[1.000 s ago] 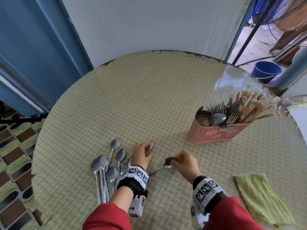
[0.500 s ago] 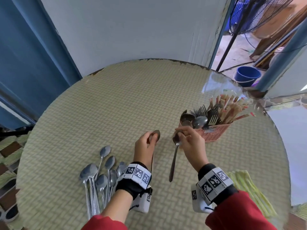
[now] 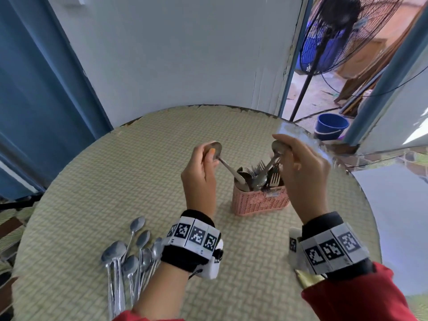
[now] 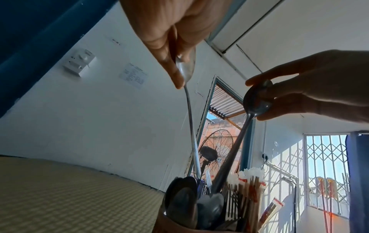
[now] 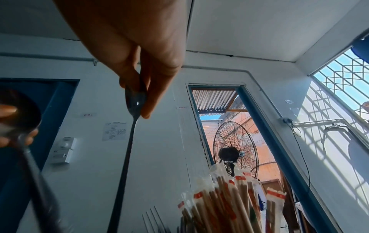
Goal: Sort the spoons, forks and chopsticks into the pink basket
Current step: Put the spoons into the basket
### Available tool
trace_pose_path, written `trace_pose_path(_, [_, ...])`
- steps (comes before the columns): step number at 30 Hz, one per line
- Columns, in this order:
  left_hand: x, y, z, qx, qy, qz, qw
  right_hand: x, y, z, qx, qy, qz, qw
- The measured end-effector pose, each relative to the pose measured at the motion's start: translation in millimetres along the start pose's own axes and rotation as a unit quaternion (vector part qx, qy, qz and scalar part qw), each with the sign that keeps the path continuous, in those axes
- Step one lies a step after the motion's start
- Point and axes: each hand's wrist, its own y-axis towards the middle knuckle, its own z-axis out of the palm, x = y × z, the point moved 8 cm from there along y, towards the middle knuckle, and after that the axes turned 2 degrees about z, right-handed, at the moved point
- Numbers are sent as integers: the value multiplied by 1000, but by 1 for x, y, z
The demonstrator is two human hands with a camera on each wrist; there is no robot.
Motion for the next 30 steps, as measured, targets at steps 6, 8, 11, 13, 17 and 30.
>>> trace_pose_path(6, [-1, -7, 23, 24, 24, 34, 999, -18, -11, 10, -11, 13, 2, 1000])
trace_pose_path(8, [7, -11, 32, 40, 37, 26, 998, -29, -16, 21, 19, 25, 17, 999])
trace_pose_path(11, [17, -19, 48, 83, 66, 14, 994, -40, -25, 38, 76, 27, 33, 996])
trace_pose_path(13, [28, -28, 63, 143, 65, -29, 987, -48, -33, 53, 166, 27, 79, 983])
trace_pose_path(17, [57, -54, 81, 257, 35, -174, 950, -63, -60, 76, 350, 5, 147, 925])
trace_pose_path(30, [63, -103, 25, 184, 85, -237, 950, -31, -87, 71, 253, 21, 110, 961])
